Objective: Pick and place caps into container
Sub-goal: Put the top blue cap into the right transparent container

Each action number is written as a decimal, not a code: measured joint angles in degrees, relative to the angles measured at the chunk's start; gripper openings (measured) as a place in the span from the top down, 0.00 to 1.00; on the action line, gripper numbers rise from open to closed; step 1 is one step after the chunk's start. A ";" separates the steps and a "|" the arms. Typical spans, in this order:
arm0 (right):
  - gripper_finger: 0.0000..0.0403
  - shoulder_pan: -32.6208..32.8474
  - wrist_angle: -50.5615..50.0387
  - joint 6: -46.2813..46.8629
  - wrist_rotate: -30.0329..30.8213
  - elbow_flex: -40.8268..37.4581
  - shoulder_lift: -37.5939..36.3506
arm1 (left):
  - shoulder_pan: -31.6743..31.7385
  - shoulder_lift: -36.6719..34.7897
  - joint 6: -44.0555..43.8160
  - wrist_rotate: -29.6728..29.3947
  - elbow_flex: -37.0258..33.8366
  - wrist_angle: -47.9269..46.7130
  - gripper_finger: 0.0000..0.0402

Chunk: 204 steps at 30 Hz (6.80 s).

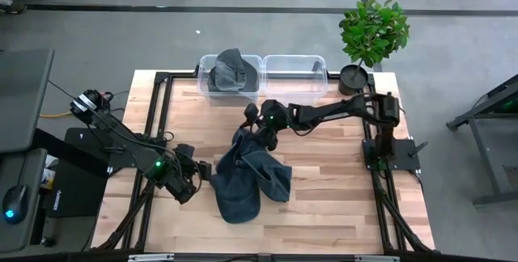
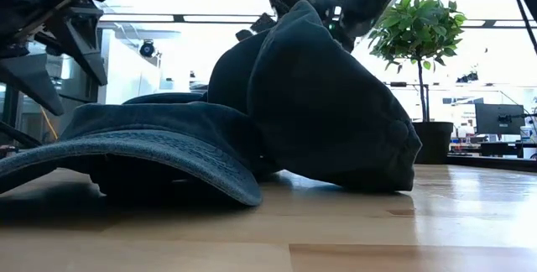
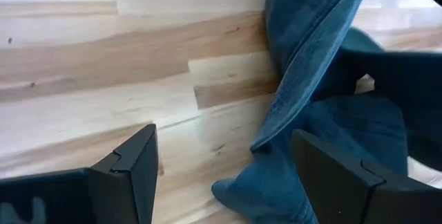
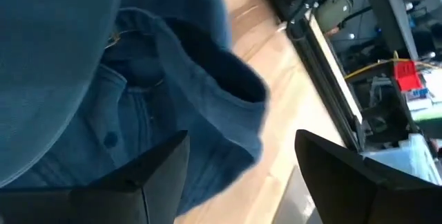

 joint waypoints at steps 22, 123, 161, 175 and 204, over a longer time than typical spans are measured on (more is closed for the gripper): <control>0.36 2.50 4.58 0.27 -2.59 5.49 8.60 | 0.00 0.02 0.29 3.47 0.01 0.04 0.35; 0.99 -32.11 -89.94 36.25 10.23 60.83 -0.93 | -0.02 0.00 4.84 0.67 0.04 8.83 0.35; 0.99 -32.21 -72.82 9.04 27.79 34.71 -0.91 | -0.02 0.02 4.84 1.13 0.04 10.36 0.35; 0.99 -30.60 -71.32 -3.67 29.29 34.71 -0.91 | -0.02 0.02 4.84 1.12 0.04 10.69 0.35; 0.99 -29.49 -69.29 -15.57 32.38 34.71 -1.08 | -0.02 0.02 4.91 1.31 0.04 10.73 0.35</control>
